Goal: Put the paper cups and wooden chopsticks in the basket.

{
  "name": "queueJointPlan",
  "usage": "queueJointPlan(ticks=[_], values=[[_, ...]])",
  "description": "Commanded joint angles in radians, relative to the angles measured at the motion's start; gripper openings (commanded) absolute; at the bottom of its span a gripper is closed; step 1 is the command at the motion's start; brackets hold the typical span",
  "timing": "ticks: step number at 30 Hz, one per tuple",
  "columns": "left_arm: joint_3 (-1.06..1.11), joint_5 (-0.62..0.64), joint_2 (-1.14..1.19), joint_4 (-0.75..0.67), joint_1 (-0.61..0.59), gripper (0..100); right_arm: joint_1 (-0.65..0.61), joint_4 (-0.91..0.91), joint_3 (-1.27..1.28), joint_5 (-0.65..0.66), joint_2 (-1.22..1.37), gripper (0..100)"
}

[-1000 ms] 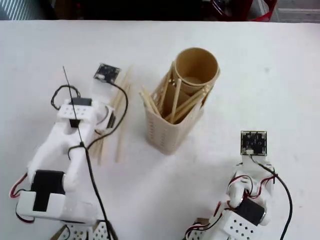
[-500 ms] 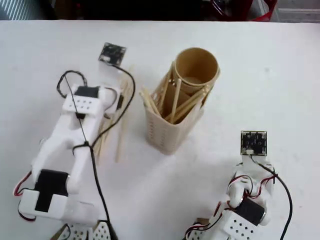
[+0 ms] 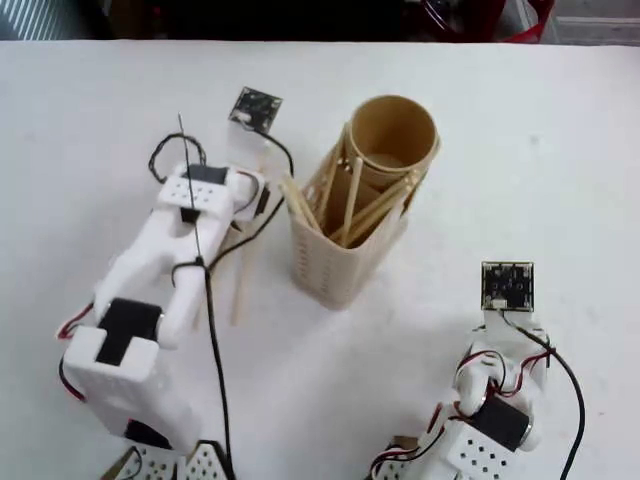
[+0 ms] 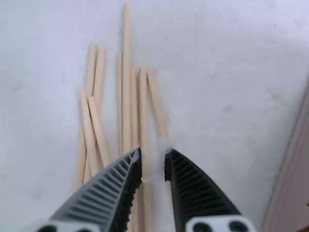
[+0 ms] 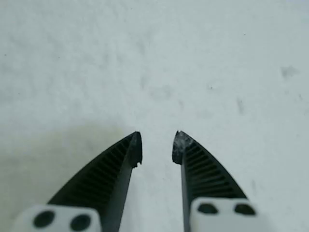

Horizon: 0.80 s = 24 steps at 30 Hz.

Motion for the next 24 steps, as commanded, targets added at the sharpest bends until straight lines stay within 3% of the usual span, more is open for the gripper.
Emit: queueJointPlan(ticks=[1, 24], values=[[-0.048, 0.002, -0.007, 0.008, -0.030, 9, 0.012, -0.018, 0.009, 0.005, -0.008, 11.4], [-0.060, 0.002, 0.082, 0.008, -0.059, 8, 0.012, -0.018, 0.009, 0.005, -0.008, 11.4]])
